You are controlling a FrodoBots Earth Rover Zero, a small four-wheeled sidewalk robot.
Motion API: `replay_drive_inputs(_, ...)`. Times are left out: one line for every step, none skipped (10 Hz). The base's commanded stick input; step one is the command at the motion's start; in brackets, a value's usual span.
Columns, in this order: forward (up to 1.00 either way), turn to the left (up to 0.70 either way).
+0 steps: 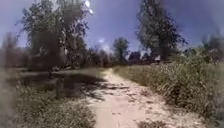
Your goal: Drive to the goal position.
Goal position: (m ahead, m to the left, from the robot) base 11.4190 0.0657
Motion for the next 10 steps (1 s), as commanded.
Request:
replay_drive_inputs(0.85, 0.00)
replay_drive_inputs(0.85, 0.00)
replay_drive_inputs(0.85, 0.00)
replay_drive_inputs(0.85, 0.00)
replay_drive_inputs(0.85, 0.00)
replay_drive_inputs(0.85, 0.00)
replay_drive_inputs(0.85, 0.00)
replay_drive_inputs(0.85, 0.00)
replay_drive_inputs(0.85, 0.00)
replay_drive_inputs(0.85, 0.00)
